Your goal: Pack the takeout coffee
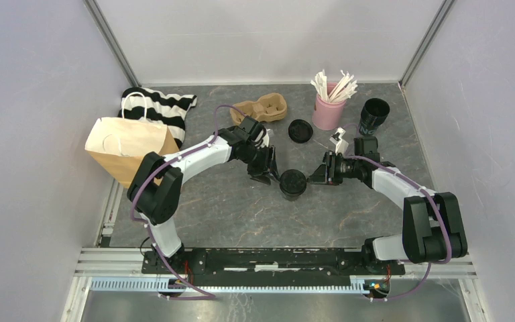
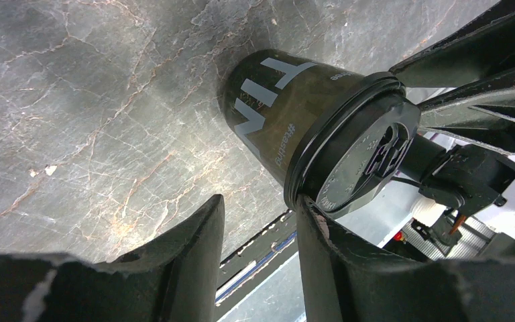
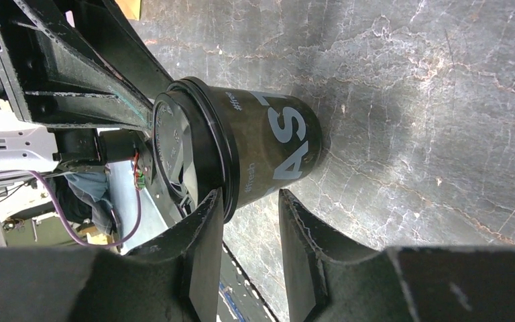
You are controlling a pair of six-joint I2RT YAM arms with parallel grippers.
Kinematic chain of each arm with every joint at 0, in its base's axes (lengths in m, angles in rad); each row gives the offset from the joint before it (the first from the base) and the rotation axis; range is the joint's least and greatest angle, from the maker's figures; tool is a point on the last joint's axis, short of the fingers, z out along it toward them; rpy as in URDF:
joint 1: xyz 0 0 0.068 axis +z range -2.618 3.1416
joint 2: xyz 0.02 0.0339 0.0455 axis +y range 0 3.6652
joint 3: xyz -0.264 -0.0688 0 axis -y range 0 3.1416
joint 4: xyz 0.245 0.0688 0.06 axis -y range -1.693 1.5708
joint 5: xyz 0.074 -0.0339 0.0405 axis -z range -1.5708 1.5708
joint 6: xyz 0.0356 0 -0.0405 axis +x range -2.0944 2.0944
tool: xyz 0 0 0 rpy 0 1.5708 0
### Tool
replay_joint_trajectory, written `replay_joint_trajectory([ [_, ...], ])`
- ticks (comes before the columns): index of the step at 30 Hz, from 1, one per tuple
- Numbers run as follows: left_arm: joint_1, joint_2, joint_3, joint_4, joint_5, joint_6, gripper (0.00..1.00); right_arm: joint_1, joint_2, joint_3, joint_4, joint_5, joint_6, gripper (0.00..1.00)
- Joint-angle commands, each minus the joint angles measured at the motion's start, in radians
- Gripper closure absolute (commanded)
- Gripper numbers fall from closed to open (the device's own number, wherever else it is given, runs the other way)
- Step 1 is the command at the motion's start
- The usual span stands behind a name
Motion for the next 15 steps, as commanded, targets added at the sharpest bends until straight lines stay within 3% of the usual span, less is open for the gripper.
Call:
replay_joint_trajectory([
  [1,-0.021,0.035,-0.016,-0.094,-0.2,0.09,0.51,0.016,0.029,-0.014,-0.154,0.215,-0.113,0.62],
  [7,-0.021,0.003,0.157,-0.133,-0.177,0.06,0.47,0.016,-0.014,0.138,-0.163,0.118,-0.052,0.6],
  [15,-0.019,-0.015,0.206,-0.175,-0.213,0.078,0.43,0.011,-0.028,0.224,-0.224,0.114,-0.06,0.59],
])
